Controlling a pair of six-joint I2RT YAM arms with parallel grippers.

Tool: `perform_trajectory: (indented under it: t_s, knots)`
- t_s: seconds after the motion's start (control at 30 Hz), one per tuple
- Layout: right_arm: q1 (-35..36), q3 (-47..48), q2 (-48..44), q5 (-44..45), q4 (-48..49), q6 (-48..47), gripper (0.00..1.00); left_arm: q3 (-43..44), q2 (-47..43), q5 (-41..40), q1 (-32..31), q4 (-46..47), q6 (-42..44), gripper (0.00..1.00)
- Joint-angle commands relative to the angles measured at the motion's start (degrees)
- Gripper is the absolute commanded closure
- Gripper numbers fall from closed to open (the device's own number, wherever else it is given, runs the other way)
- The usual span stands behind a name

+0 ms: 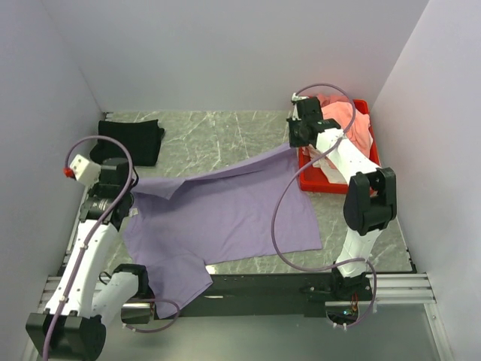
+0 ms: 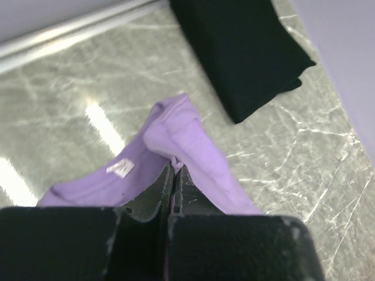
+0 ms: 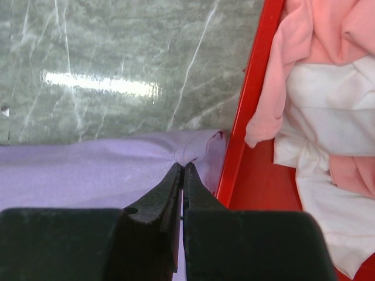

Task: Fold and stack the t-shirts
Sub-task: Fold the tshirt

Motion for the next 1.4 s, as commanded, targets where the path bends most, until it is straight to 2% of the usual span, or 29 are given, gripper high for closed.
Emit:
perform_trajectory:
  t_s: [0.0, 0.23, 0.47, 0.7, 0.8, 1.03, 1.13, 1.37]
  knots:
    - [-0.44, -1.33, -3.71, -1.12, 0.45, -2.32, 1.0, -2.34, -2.97, -0.84, -0.1, -3.56, -6.02, 1.0]
    - [-0.35, -2.3, -3.98, -0.24, -1.05, -3.11, 1.0, -5.33, -7.01, -0.39, -0.1, -8.48, -11.02, 1.0]
    - [0.09, -4.94, -4.86, 0.55, -1.05, -3.64, 1.0, -10.07, -10.27, 3.92, -0.1, -6.99, -11.46, 1.0]
    - [0.88, -7.49, -5.3, 2.75, -1.13, -3.64, 1.0, -11.66, -10.62, 3.92, -0.1, -9.18, -13.48, 1.0]
    - [1.23, -8.45, -5.65, 3.27, -1.23, -3.46, 0.96, -13.15, -11.5, 5.06, -0.1, -8.84, -13.58, 1.0]
    - [2.9, -9.16, -6.26, 3.27, -1.84, -3.28, 0.71, -13.68, -11.68, 5.24, -0.1, -8.4, -13.23, 1.0]
    - [3.6, -8.2, -6.96, 3.1, -2.19, -3.55, 0.64, -13.24, -11.41, 5.5, -0.1, -8.05, -12.79, 1.0]
    - [6.85, -4.24, -7.32, 3.1, -4.3, -5.12, 0.57, -13.24, -10.36, 6.56, -0.1, -5.94, -12.35, 1.0]
